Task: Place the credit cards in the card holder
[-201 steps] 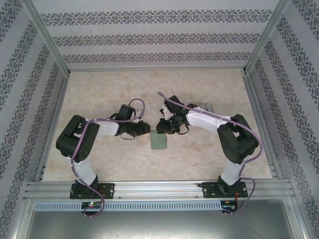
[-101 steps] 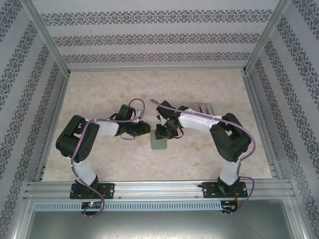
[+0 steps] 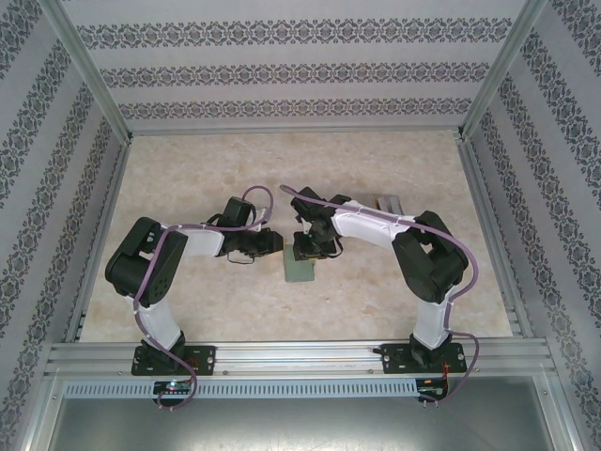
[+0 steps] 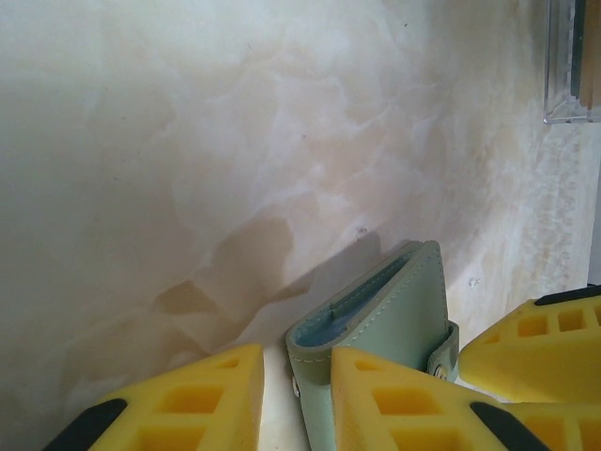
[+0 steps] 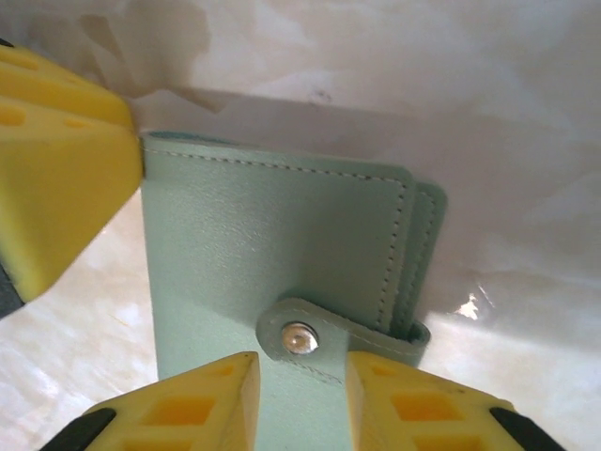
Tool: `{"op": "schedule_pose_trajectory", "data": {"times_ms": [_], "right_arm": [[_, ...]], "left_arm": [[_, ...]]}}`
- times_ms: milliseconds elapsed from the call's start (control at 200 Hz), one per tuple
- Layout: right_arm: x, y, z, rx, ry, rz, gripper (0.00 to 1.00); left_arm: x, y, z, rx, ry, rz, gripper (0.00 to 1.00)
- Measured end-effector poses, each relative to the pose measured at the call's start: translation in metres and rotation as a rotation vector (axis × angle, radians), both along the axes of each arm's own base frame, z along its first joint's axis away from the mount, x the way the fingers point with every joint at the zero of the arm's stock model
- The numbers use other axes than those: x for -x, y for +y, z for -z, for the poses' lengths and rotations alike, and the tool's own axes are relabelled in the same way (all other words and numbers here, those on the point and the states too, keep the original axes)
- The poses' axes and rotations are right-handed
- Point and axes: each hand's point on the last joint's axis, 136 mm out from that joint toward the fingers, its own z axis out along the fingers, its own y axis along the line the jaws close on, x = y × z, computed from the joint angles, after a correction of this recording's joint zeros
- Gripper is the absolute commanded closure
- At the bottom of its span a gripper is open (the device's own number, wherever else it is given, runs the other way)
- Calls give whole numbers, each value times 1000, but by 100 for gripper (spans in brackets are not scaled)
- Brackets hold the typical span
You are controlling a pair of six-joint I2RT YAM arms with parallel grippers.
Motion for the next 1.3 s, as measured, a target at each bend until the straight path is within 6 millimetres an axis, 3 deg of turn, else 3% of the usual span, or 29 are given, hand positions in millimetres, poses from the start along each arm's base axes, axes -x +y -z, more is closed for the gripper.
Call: {"op": "schedule_pose_trajectory", "data": {"times_ms": [235, 390, 909, 1219, 1299], "right_arm": [[3, 15, -6, 57, -63, -53, 68], [0, 23, 1, 112, -88, -71, 68], [-4, 10, -5, 296, -188, -92, 68], [-4, 10, 10, 320, -170, -93, 68], [-5, 10, 10, 319, -172, -93, 73]], "left_arm": [[0, 0, 0, -3, 0, -3, 75], [-1, 2, 1, 1, 3, -10, 75], [-4, 9, 1, 31, 20, -44, 75], [-6, 13, 1, 44, 31, -64, 75], [-6, 13, 1, 45, 32, -66, 75]]}}
